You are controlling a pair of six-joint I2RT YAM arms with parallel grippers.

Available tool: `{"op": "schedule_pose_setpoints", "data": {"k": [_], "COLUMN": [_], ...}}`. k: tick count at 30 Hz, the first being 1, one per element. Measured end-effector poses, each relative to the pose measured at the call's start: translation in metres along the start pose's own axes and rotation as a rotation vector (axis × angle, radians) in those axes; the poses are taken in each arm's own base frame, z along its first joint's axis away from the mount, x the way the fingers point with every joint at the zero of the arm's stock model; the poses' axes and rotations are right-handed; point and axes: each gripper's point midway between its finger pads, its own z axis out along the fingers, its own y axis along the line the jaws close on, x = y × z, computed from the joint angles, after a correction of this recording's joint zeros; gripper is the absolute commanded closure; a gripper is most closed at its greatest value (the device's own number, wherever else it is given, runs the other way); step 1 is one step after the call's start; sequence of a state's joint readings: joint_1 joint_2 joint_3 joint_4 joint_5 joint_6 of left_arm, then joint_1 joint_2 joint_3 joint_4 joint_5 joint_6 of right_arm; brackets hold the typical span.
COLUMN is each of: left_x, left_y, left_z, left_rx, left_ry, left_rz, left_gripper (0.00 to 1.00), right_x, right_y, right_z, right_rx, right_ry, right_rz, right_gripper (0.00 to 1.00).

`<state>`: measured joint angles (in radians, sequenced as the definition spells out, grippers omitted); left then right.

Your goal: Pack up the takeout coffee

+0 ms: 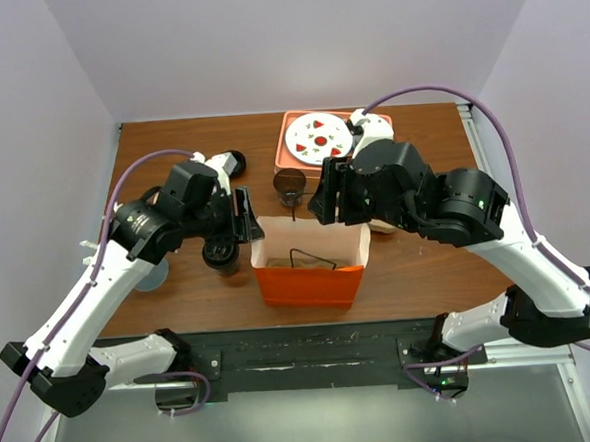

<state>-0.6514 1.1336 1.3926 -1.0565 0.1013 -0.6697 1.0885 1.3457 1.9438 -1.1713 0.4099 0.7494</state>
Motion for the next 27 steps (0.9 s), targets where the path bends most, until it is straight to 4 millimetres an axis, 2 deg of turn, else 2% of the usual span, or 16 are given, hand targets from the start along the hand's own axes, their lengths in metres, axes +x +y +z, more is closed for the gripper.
{"op": "schedule_pose_setpoints", "data": {"k": [3,8,10,14,17,19,24,25,27], "left_x": [-0.009,-0.037,-0.045,-0.05,-0.049,-0.048,-0.033,-0.03,-0.023], "left_y": [0.008,0.015,0.019,0.025,0.023,0.019,0.022,0.025,0.036], "left_z": [-0.011,-0.036,-0.045,-0.063,-0.086,-0.11,-0.164,-0.167,-0.159], "left_rx": [-0.064,-0.156,-0.194,-0.221,-0.176,-0.108,0.015,0.015,-0.029], "left_ry": [-0.042,-0.147,-0.183,-0.237,-0.3,-0.376,-0.53,-0.54,-0.52], "left_rz": [-0.003,-0.011,-0.015,-0.028,-0.033,-0.04,-0.06,-0.071,-0.085], "left_gripper": [0.28,0.11,0.01,0.0,0.0,0.0,0.0,0.0,0.0], "right_x": [-0.004,-0.016,-0.027,-0.056,-0.065,-0.059,-0.025,-0.017,-0.006], "right_y": [0.002,0.009,0.019,0.051,0.073,0.084,0.101,0.103,0.103], "right_z": [-0.001,-0.007,-0.006,0.007,0.029,0.05,0.102,0.111,0.127], "right_rx": [-0.008,-0.035,-0.052,-0.097,-0.121,-0.129,-0.15,-0.149,-0.138], "right_ry": [-0.008,-0.036,-0.057,-0.109,-0.125,-0.106,-0.002,0.019,0.053], "right_rz": [-0.006,-0.036,-0.056,-0.103,-0.15,-0.196,-0.301,-0.314,-0.331], "right_gripper": [0.4,0.4,0.39,0.39,0.38,0.38,0.39,0.39,0.39]}}
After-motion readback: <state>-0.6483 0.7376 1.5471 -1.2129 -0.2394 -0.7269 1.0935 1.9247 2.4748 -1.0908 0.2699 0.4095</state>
